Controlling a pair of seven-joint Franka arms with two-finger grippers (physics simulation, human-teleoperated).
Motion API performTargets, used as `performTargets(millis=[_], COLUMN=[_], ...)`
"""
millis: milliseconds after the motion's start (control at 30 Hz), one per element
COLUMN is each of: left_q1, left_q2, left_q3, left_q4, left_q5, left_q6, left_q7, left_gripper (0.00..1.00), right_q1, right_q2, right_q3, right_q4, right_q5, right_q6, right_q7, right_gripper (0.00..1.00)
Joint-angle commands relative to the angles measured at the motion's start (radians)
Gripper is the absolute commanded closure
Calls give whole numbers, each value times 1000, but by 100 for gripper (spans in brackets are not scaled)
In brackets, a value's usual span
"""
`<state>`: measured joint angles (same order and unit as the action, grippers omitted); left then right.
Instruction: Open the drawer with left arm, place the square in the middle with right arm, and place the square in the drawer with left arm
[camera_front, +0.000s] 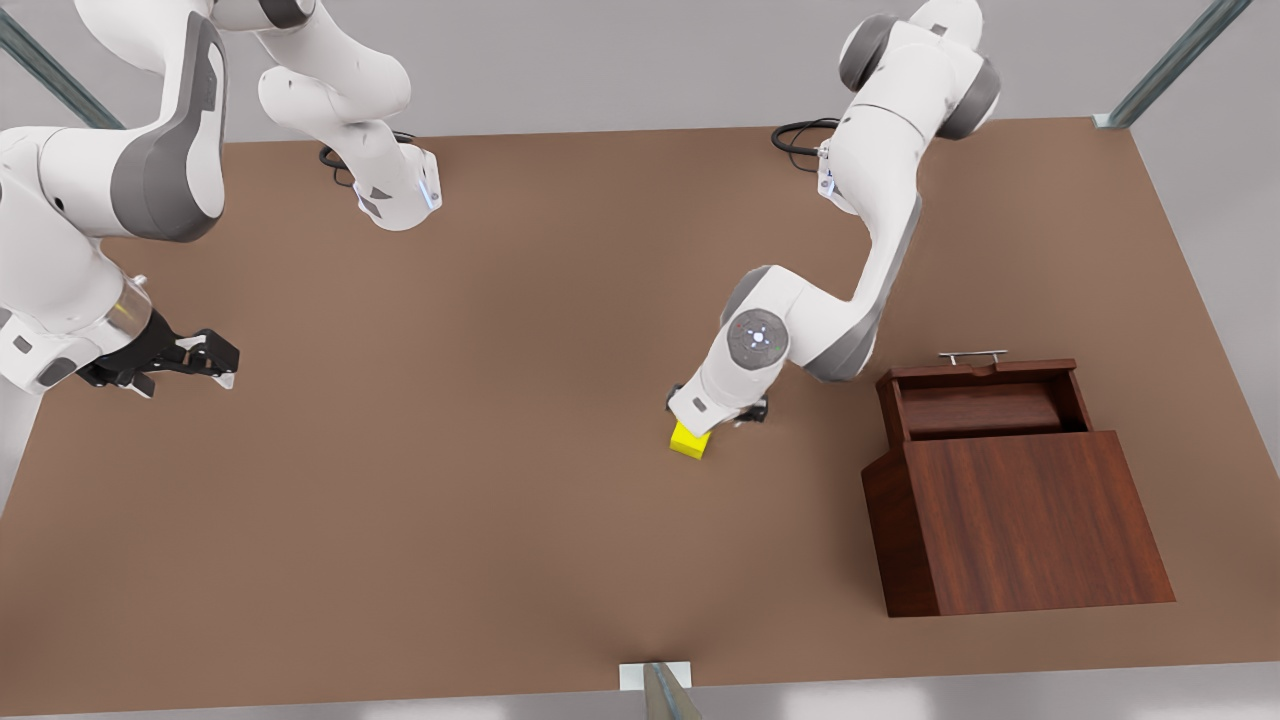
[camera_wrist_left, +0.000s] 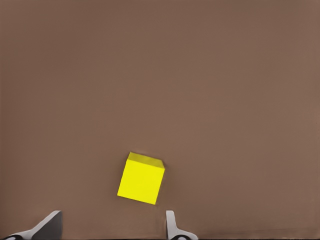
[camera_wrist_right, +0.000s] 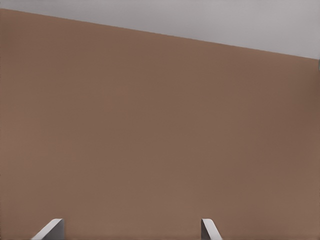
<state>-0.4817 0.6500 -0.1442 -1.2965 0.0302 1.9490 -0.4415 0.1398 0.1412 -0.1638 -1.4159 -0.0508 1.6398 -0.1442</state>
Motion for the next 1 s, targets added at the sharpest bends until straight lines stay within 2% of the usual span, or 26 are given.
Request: performTargets(millis=[0, 67, 133, 300, 533, 967], left_q1=[-1, -29, -46, -61, -60, -66], left_q2=[7, 49, 82, 128, 152, 180], left_q3=[0, 0, 0, 0, -12, -5], left_q4=[2, 3, 6, 6, -29, -75], left_q5=[50, 71, 178, 237, 171, 175], left_q6=[10, 44, 71, 77, 175, 179], left_q7=[15, 83, 79, 89, 158, 165], left_gripper=[0, 0, 0, 0, 0, 0], right_q1=[0, 0, 1, -3, -3, 0], right_q2=[0, 0, 0, 5, 11, 11], right_q3=[0, 1, 1, 0, 0, 0], right_q4=[0, 0, 3, 14, 14, 14], right_q5=[0, -1, -1, 5, 6, 6], right_q6=[0, 0, 0, 2, 2, 0], right_q7=[0, 0, 0, 0, 2, 0], right_gripper=[0, 0, 0, 0, 0, 0])
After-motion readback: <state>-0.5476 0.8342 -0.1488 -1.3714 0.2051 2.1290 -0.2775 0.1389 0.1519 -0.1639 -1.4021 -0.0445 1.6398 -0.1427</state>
